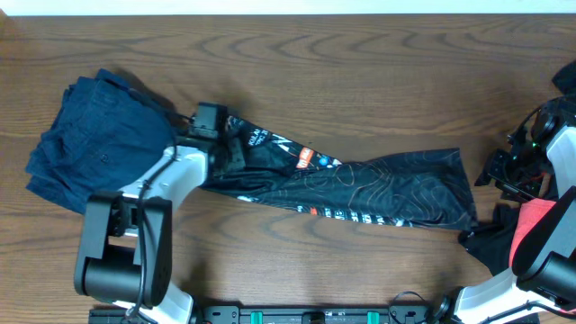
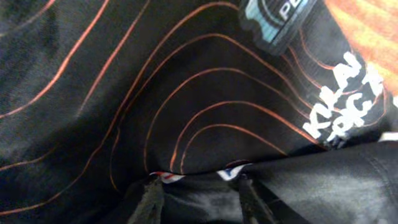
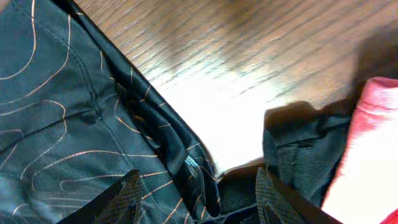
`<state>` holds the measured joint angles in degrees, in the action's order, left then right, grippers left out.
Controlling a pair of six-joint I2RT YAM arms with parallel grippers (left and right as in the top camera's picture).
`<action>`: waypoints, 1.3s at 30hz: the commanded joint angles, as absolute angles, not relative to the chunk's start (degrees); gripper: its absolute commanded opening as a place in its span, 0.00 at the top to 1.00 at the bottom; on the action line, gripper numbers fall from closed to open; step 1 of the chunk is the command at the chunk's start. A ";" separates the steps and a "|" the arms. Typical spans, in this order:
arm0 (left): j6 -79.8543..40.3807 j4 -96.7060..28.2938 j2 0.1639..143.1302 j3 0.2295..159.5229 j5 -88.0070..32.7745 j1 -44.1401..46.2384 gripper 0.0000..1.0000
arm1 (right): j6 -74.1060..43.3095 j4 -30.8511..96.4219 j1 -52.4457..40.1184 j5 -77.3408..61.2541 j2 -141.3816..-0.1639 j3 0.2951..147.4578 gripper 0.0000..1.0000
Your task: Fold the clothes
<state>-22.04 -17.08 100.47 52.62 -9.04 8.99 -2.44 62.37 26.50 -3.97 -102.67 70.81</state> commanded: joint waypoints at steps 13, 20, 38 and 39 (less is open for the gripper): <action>-20.69 -23.62 86.89 52.64 -14.44 8.12 0.23 | 5.26 56.23 23.92 -10.96 -102.35 62.26 0.39; -20.69 -27.05 77.54 52.64 -14.39 8.10 0.21 | 5.41 47.90 22.92 -14.55 -102.35 54.48 0.39; -21.56 -35.59 76.82 52.64 -15.00 8.10 0.26 | 6.22 43.05 17.21 -14.68 -102.32 55.18 0.99; -21.58 -36.75 76.82 52.64 -15.03 8.10 0.26 | 5.61 43.66 17.93 -13.39 -102.32 57.04 0.99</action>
<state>-21.19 -35.24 77.03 52.53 -14.33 8.34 5.91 43.68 16.67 -15.33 -100.88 54.17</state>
